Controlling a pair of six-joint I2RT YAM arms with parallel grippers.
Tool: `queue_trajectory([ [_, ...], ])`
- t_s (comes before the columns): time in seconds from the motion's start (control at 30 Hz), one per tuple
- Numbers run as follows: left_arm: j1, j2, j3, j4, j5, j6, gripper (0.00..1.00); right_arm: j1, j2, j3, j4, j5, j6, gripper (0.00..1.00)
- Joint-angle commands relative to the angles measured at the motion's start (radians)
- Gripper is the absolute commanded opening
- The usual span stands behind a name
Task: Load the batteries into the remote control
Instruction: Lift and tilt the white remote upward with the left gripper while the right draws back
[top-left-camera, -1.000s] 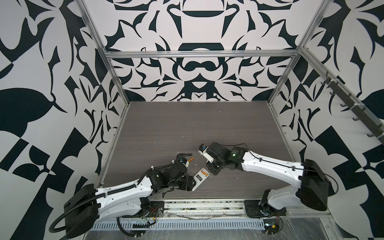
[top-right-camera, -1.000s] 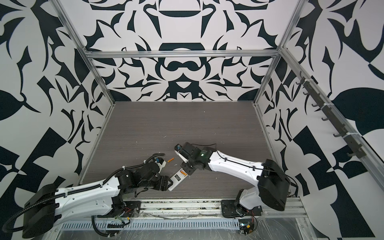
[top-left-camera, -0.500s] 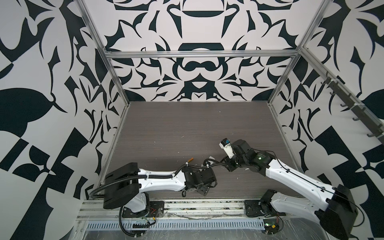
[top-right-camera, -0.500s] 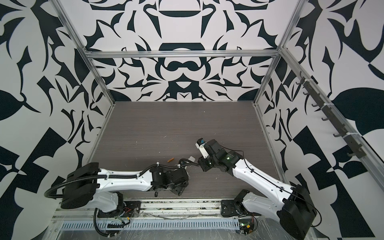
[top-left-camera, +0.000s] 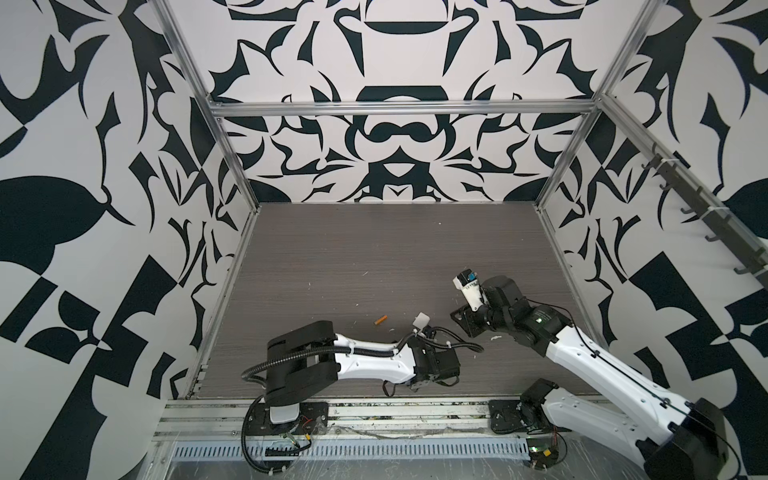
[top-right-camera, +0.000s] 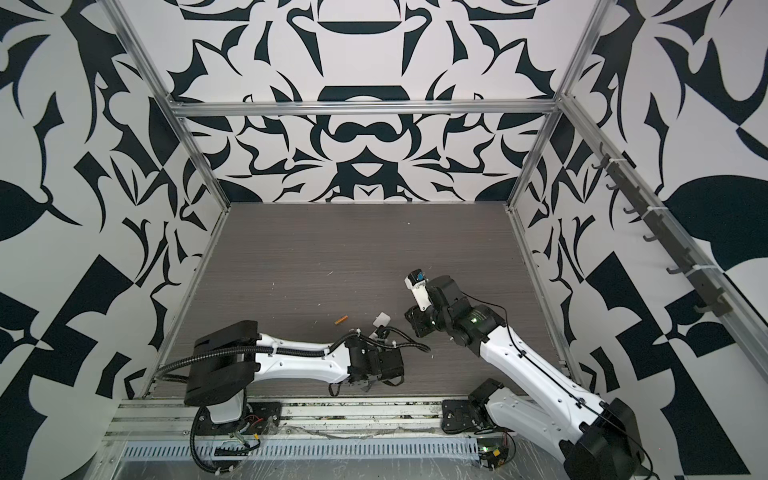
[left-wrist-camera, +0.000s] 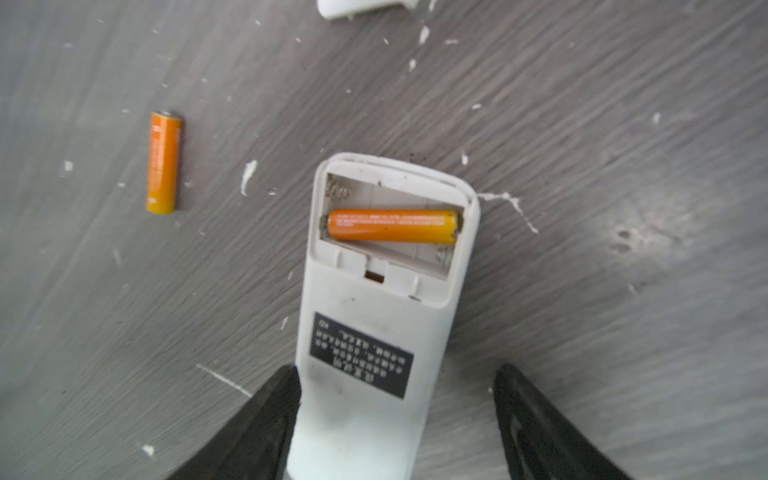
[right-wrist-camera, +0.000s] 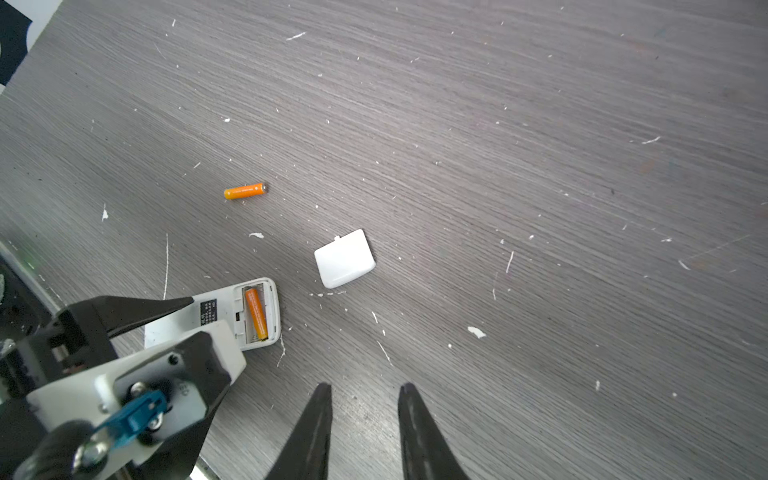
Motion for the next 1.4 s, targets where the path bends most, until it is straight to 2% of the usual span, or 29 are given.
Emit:
queue_trajectory([
  [0.0,-0.002,0.034,0.012,-0.108,-0.026,-0.025,0.76,-0.014,-0.032,-0.003,0.006,-0.008,-0.013,0.3],
  [0.2,0.031,0.017,-0.044,-0.036,0.057,0.002,0.71,-0.024,-0.064,-0.008,0.008,0.002,-0.011,0.28],
  [0.37,0.116,-0.029,-0.118,0.105,0.169,0.059,0.69,-0.026,-0.103,-0.018,0.007,0.011,-0.001,0.28],
  [0.6,0.154,-0.017,-0.133,0.13,0.209,0.132,0.7,-0.027,-0.099,-0.02,0.011,0.02,-0.003,0.27],
  [0.83,0.17,-0.025,-0.149,0.15,0.255,0.154,0.41,-0.029,-0.091,-0.024,0.018,0.029,-0.009,0.26],
  [0.97,0.217,-0.105,-0.206,0.225,0.322,0.151,0.39,-0.029,-0.097,-0.023,0.018,0.028,-0.009,0.26],
  [1.1,0.304,-0.257,-0.312,0.373,0.457,0.12,0.39,-0.029,-0.114,-0.023,0.018,0.017,-0.007,0.25],
  [1.2,0.38,-0.388,-0.401,0.522,0.6,0.07,0.39,-0.031,-0.135,-0.016,0.004,0.008,0.003,0.25],
  [1.37,0.488,-0.534,-0.525,0.835,0.844,-0.109,0.4,-0.031,-0.153,0.035,-0.048,-0.014,0.024,0.24],
])
